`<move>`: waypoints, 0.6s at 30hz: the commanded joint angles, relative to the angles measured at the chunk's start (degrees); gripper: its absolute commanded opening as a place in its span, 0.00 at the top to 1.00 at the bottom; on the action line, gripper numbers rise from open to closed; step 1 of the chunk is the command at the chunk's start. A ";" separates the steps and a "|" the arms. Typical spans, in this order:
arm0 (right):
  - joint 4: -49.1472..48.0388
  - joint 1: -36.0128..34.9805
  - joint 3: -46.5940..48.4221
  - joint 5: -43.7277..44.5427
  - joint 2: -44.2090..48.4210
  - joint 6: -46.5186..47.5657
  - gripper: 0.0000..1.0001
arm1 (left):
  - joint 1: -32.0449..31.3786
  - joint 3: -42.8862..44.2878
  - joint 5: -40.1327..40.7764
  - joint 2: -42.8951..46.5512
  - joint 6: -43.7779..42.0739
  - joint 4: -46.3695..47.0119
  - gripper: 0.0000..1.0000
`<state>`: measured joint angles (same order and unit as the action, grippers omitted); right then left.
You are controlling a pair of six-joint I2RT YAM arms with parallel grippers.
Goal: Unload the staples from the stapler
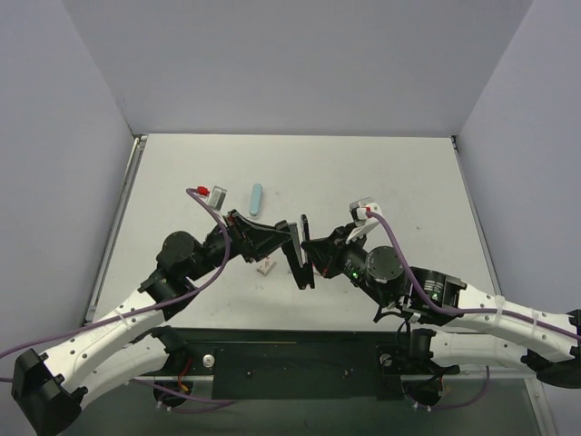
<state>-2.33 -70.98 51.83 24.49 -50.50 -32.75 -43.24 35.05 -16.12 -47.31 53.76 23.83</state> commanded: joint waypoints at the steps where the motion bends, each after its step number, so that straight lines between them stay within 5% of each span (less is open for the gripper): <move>1: -1.72 0.05 0.46 3.19 3.04 -1.35 1.00 | -0.17 1.25 -1.89 1.96 -3.04 3.24 1.00; 6: 2.15 0.05 1.08 3.90 4.88 -0.21 0.67 | -0.35 4.50 -5.15 1.17 -6.38 -0.89 1.00; 18: 15.68 0.14 8.18 0.30 8.93 11.92 0.48 | -0.88 7.84 -16.38 -0.06 -12.18 -5.81 1.00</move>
<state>8.56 -70.96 54.35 26.00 -41.76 -27.24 -43.51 37.34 -25.10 -47.27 43.97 14.94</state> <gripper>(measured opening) 0.502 0.426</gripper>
